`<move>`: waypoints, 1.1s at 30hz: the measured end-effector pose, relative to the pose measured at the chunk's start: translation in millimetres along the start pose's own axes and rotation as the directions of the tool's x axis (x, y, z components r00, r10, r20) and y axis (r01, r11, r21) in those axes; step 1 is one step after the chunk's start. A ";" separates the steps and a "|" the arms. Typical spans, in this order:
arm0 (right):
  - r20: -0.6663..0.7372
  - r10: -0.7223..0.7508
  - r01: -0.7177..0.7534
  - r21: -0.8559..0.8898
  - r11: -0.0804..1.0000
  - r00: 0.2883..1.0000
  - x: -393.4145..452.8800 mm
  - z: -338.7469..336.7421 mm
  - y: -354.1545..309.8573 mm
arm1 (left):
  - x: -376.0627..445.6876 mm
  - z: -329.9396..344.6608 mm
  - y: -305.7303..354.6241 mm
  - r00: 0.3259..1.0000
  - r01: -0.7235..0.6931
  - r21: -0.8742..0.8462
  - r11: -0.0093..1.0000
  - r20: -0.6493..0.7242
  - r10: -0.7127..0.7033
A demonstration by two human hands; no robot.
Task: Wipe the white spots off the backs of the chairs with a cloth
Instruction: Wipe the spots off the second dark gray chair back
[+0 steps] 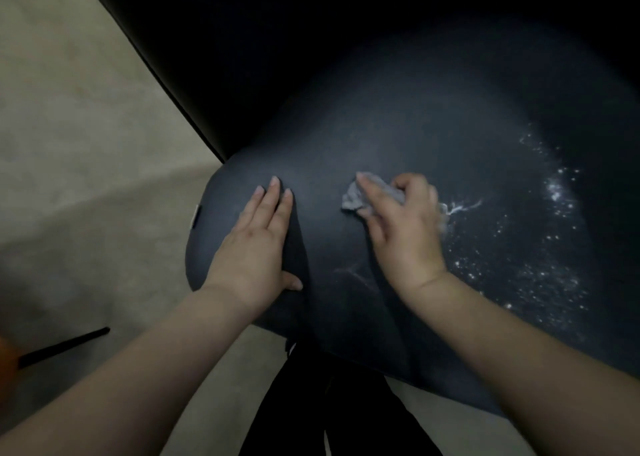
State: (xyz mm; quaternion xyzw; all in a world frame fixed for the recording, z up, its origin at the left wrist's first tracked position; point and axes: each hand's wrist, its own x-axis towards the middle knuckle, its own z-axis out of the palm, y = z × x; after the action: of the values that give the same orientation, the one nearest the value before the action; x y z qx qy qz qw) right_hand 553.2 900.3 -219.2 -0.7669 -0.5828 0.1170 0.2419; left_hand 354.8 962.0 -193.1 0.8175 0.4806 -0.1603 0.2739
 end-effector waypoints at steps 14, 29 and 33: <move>-0.056 0.072 -0.071 0.014 0.997 0.996 -43.5 6.1 -18.2 | 6.0 6.4 -4.6 0.998 -0.042 -0.037 0.998 -0.054 0.040; -0.196 0.135 -0.138 -0.001 0.990 0.971 -78.5 33.8 -54.9 | -17.8 20.9 -20.1 0.975 -0.140 -0.027 0.990 -0.177 0.133; -0.086 -0.034 0.031 -0.043 0.999 0.996 -128.2 39.4 -60.2 | -21.7 22.1 -19.8 0.976 -0.139 -0.015 0.990 -0.169 0.134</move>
State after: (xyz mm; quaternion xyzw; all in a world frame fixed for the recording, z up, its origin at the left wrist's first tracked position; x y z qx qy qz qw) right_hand 446.9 799.9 -235.5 -0.7666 -0.5865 0.0674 0.2527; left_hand 326.9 941.3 -205.1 0.8553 0.4470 -0.0651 0.2538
